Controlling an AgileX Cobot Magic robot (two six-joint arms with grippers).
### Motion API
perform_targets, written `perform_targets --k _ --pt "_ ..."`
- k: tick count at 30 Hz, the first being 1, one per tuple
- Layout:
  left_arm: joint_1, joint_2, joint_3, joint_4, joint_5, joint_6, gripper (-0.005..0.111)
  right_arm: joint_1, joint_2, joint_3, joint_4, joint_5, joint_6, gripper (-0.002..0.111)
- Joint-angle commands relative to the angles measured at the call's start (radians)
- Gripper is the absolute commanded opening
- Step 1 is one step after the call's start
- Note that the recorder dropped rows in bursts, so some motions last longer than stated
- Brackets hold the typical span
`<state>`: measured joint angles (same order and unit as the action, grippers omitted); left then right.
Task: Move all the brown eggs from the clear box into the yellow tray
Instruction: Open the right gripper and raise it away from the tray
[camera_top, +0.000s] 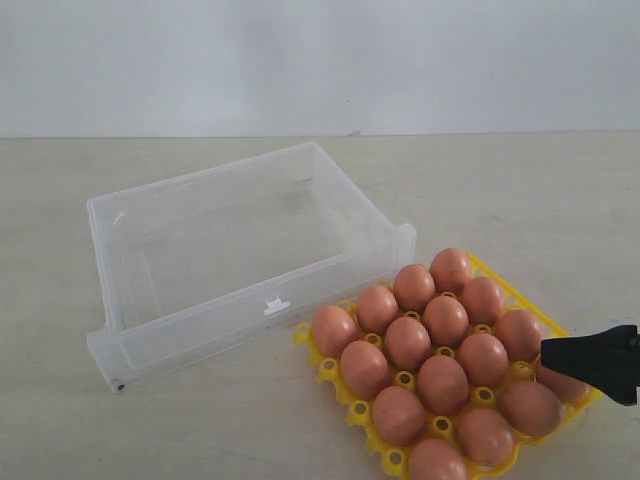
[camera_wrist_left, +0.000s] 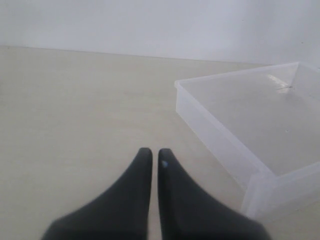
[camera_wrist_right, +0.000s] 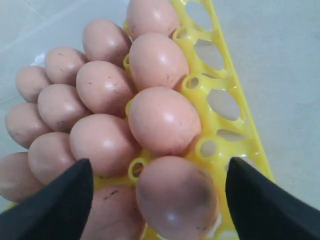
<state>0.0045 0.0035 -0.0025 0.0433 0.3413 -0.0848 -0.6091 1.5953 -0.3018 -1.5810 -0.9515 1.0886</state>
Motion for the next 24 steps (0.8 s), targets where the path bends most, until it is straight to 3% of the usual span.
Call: perform_targets --k 1,8,14,17,20,23,24 --pt "0.003 -0.003 0.003 -0.003 -0.005 -0.001 0.004 0.001 0.002 0.000 0.003 -0.008 0.003 0.066" --pt "0.003 -0.003 0.003 -0.003 -0.005 -0.001 0.004 0.001 0.002 0.000 0.118 -0.019 -0.027 0.066" --pt "0.003 -0.003 0.003 -0.003 -0.005 -0.001 0.004 0.001 -0.011 0.000 0.535 -0.258 -0.158 0.066" --pt "0.003 -0.003 0.003 -0.003 -0.005 -0.001 0.004 0.001 -0.017 -0.003 0.828 -0.270 -0.152 0.063" --pt "0.003 -0.003 0.003 -0.003 -0.005 -0.001 0.004 0.001 -0.041 -0.032 1.080 -0.270 -0.111 0.040" --pt "0.003 -0.003 0.003 -0.003 -0.005 -0.001 0.004 0.001 -0.067 -0.093 1.169 -0.270 -0.122 -0.001" --pt "0.003 -0.003 0.003 -0.003 -0.005 -0.001 0.004 0.001 -0.072 -0.124 1.163 -0.270 -0.119 0.000"
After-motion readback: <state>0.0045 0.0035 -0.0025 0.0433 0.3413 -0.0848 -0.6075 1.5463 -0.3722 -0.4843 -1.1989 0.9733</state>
